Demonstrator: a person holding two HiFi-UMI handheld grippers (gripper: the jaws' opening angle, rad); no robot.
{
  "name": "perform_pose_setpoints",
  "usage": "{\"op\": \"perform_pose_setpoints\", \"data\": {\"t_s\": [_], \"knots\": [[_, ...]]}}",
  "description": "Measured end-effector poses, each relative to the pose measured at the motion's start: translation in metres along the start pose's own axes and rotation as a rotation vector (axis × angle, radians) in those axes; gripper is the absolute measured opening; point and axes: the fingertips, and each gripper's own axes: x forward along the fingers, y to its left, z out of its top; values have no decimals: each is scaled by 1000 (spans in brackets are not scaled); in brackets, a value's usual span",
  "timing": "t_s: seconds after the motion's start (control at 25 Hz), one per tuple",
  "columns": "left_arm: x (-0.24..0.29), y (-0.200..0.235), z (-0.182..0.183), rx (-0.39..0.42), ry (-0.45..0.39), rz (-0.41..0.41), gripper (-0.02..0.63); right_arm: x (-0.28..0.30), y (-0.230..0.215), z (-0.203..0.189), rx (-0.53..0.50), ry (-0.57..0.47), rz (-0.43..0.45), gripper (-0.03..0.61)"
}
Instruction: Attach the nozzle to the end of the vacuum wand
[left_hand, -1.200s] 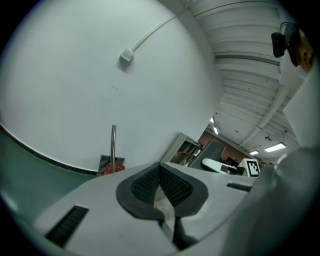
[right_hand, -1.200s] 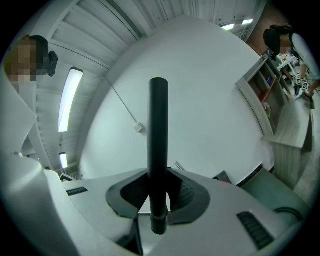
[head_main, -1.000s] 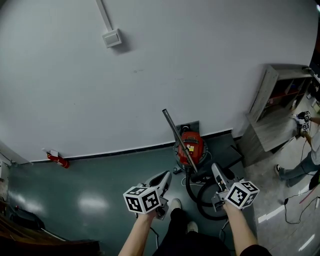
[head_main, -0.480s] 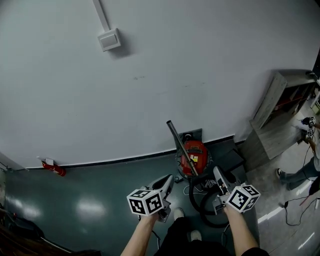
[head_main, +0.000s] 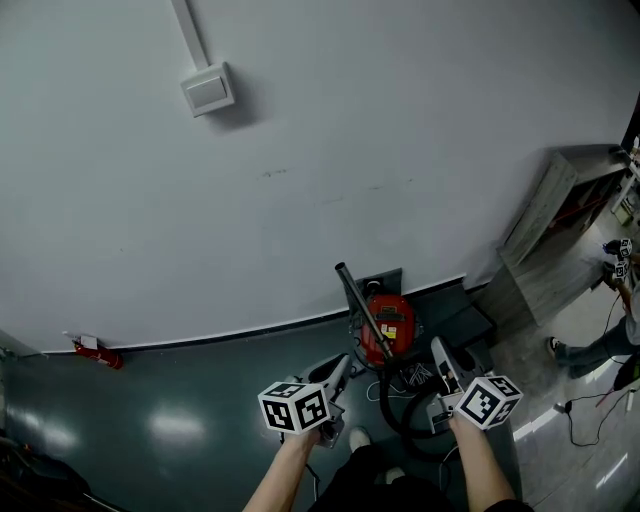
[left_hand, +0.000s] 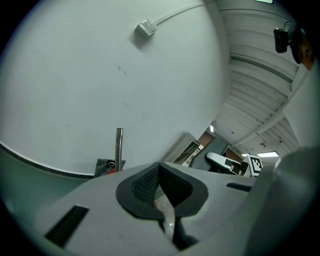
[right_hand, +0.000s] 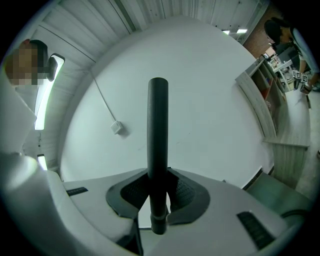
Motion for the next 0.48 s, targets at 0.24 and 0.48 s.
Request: {"op": "perform_pose_setpoints", "data": {"t_s": [0.24,0.48], "knots": [[10,4,16,2,16,-16,3,18,4,12,2,-13,-4,91],[20,11,23,-3,24,-16,3,35,3,22,-3,-20,4,91]]}}
